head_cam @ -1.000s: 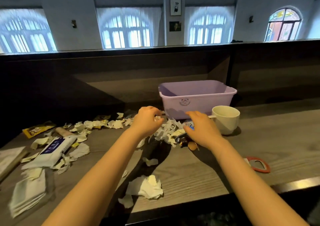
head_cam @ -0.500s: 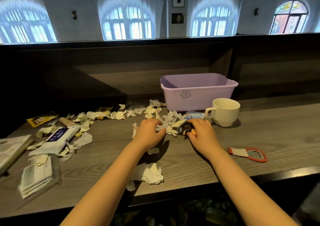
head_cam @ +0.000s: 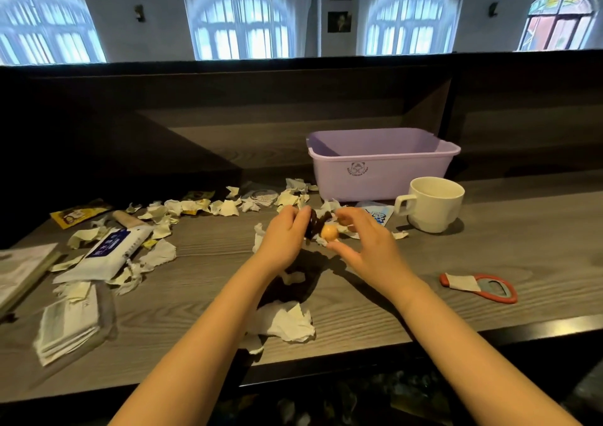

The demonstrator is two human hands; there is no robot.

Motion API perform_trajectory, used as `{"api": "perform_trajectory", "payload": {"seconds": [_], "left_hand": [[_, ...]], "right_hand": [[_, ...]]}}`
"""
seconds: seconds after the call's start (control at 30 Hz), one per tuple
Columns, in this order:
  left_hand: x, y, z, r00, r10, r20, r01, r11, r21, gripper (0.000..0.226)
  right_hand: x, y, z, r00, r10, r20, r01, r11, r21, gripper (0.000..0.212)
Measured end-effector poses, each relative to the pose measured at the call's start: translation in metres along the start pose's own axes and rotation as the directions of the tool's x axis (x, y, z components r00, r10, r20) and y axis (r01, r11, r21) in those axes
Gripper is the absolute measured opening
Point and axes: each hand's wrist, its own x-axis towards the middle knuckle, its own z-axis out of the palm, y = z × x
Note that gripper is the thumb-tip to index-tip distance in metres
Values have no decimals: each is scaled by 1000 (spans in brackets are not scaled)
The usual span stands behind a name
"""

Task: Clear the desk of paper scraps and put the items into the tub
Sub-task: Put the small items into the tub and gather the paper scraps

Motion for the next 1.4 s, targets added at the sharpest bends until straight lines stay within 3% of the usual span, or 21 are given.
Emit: {"api": "perform_trajectory", "payload": {"seconds": [0.1, 0.3, 0.47, 0.67, 0.87, 0.97, 1.27, 1.33, 1.4], "left_hand": [[2, 0, -18, 991, -43, -127, 30, 994, -105, 29], [0, -28, -63, 933, -133, -334, 50, 968, -246, 22], [6, -54, -98, 876, -232, -424, 75, 932, -355, 16], [11, -80, -109, 829, -297, -474, 41, 878, -478, 14], [16, -83, -115, 847, -330, -417, 12, 796, -605, 11], [16, -82, -114, 855, -326, -404, 0, 778, -629, 10], [15, -82, -111, 862, -324, -390, 6, 777, -630, 12], [15, -81, -111, 859, -334, -388, 8, 767, -642, 12], [15, -82, -111, 855, -335, -396, 10, 774, -633, 13]], "right_hand": [[7, -3, 0, 998, 63, -19, -64, 997, -32, 44], [36, -29, 24, 989, 81, 121, -68, 992, -108, 31], [79, -49, 55, 964, 169, 207, -140, 979, -145, 36], [146, -46, 89, 906, 251, 342, -116, 922, -369, 51], [189, -30, 117, 834, 328, 444, -110, 886, -450, 56], [186, -19, 129, 768, 358, 531, -16, 840, -543, 54], [170, -18, 119, 781, 274, 562, 42, 873, -486, 49], [173, -22, 120, 779, 275, 564, 71, 855, -514, 58], [180, -25, 120, 723, 357, 592, 14, 849, -529, 72]]}}
